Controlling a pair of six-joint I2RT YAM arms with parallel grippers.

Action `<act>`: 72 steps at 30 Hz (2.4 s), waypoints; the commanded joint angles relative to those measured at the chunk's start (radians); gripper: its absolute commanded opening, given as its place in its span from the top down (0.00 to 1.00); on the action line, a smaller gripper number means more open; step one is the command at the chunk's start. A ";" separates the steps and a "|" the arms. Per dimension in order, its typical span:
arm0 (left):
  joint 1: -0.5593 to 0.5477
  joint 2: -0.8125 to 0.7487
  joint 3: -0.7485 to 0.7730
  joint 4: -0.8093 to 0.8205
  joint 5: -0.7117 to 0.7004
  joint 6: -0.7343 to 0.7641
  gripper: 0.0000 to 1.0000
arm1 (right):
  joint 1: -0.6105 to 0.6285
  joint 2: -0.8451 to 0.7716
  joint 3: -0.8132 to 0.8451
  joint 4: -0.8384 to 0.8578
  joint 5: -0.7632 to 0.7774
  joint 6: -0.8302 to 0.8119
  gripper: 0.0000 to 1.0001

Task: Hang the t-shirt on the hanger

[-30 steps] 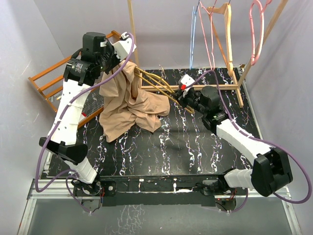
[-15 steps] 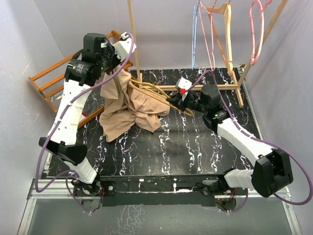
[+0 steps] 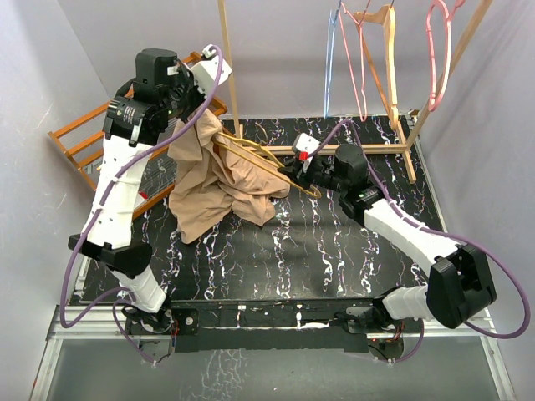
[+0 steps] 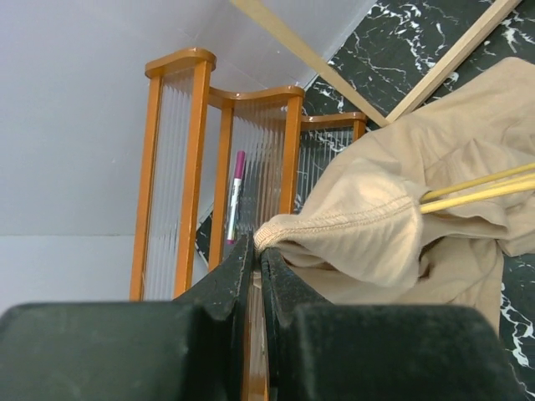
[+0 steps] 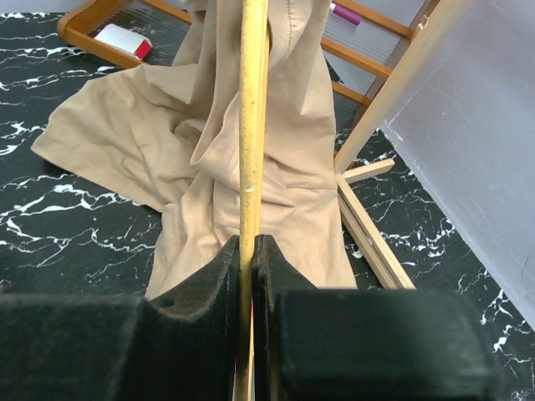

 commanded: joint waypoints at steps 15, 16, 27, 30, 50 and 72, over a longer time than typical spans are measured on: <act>-0.083 -0.062 -0.136 0.086 0.050 -0.123 1.00 | 0.075 -0.039 -0.006 0.150 0.050 0.020 0.92; -0.083 -0.046 -0.074 0.083 0.046 -0.127 1.00 | 0.075 -0.044 -0.012 0.147 0.055 0.019 0.92; -0.082 -0.131 -0.153 0.138 0.027 -0.212 1.00 | 0.073 -0.089 -0.068 0.178 0.056 0.041 0.92; -0.078 -0.210 -0.344 0.174 0.036 -0.227 0.98 | 0.072 -0.102 -0.071 0.194 0.049 0.055 0.92; 0.081 -0.414 -0.726 0.457 0.075 -0.067 0.27 | 0.045 -0.143 -0.048 0.166 0.028 0.090 0.92; 0.050 -0.475 -0.831 0.374 0.359 -0.063 0.39 | 0.033 -0.078 -0.006 0.144 0.012 0.105 0.92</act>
